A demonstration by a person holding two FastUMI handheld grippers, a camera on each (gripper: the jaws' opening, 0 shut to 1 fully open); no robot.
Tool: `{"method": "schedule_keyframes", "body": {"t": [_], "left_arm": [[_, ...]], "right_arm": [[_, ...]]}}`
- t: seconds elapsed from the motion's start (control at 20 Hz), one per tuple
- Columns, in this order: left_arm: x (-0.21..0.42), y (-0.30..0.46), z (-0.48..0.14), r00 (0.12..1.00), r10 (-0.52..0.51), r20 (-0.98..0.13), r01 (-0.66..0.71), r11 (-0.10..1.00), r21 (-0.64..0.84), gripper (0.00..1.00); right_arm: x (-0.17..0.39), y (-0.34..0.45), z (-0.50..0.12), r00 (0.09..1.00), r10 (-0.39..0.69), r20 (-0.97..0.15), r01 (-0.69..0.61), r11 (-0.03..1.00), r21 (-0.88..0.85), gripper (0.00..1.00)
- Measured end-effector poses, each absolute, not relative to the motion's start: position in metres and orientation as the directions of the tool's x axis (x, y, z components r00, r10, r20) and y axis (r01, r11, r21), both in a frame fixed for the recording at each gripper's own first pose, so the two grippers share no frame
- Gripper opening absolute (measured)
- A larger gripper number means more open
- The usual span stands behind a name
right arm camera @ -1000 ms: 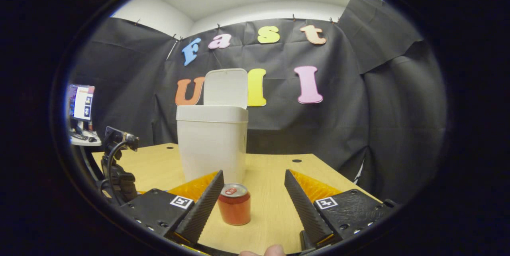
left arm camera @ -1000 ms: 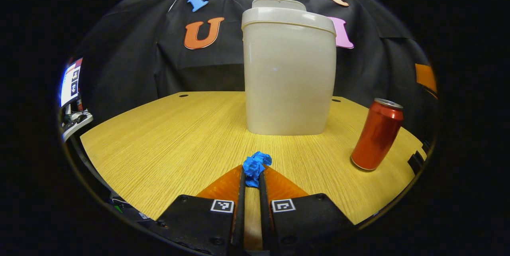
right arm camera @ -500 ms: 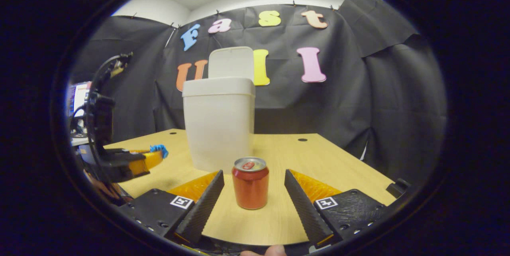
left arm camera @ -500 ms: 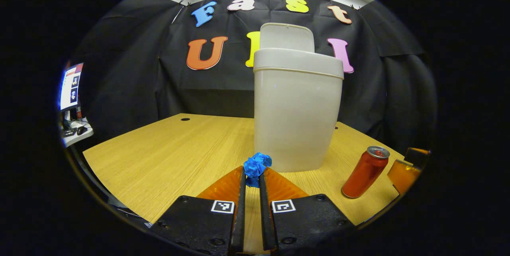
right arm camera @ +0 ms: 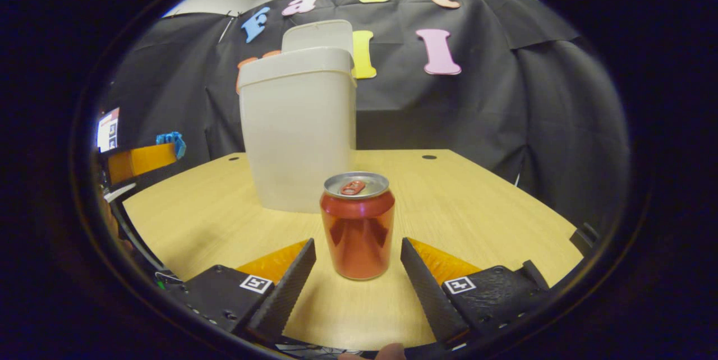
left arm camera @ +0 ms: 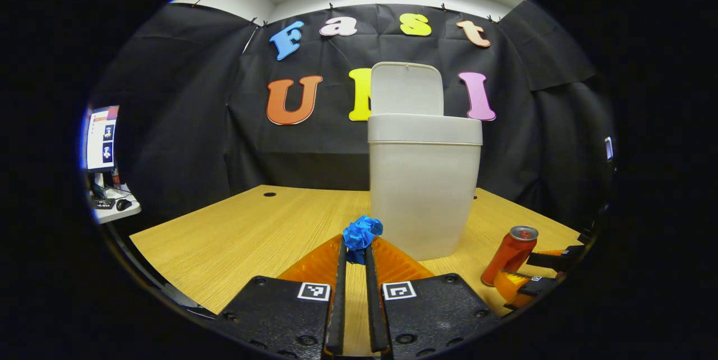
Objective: Press the lid of the desktop garbage bin to open it, pick up the crumpled paper on the desktop and throw it into the bin, then pick up the pop can on the desktop and drop it into the bin, and finally close the garbage bin lid.
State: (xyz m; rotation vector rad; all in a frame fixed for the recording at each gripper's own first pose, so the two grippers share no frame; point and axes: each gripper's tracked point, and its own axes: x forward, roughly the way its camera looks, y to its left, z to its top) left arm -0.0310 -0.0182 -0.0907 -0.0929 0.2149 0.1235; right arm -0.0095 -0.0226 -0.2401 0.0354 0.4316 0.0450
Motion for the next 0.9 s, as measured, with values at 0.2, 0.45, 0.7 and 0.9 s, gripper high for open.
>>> {"method": "schedule_keyframes", "body": {"t": [0.2, 0.45, 0.7, 0.9], "left_arm": [[-0.033, -0.021, -0.088, 0.972, 0.101, -0.214, -0.120, 0.990, -0.080, 0.20], [-0.032, -0.024, -0.088, 0.973, 0.094, -0.213, -0.114, 0.990, -0.085, 0.20], [-0.031, -0.024, -0.080, 0.973, 0.108, -0.203, -0.126, 0.989, -0.078, 0.20], [-0.017, -0.026, -0.055, 0.977, 0.111, -0.182, -0.126, 0.989, -0.074, 0.20]], "right_arm": [[0.002, -0.019, -0.253, 0.887, 0.048, -0.460, -0.022, 0.998, 0.062, 0.95], [0.016, -0.014, -0.258, 0.871, 0.050, -0.490, -0.015, 0.997, 0.075, 0.95], [0.017, -0.017, -0.258, 0.851, 0.057, -0.522, -0.016, 0.996, 0.084, 0.90], [0.018, -0.018, -0.246, 0.858, 0.089, -0.507, -0.029, 0.992, 0.125, 0.82]]}}
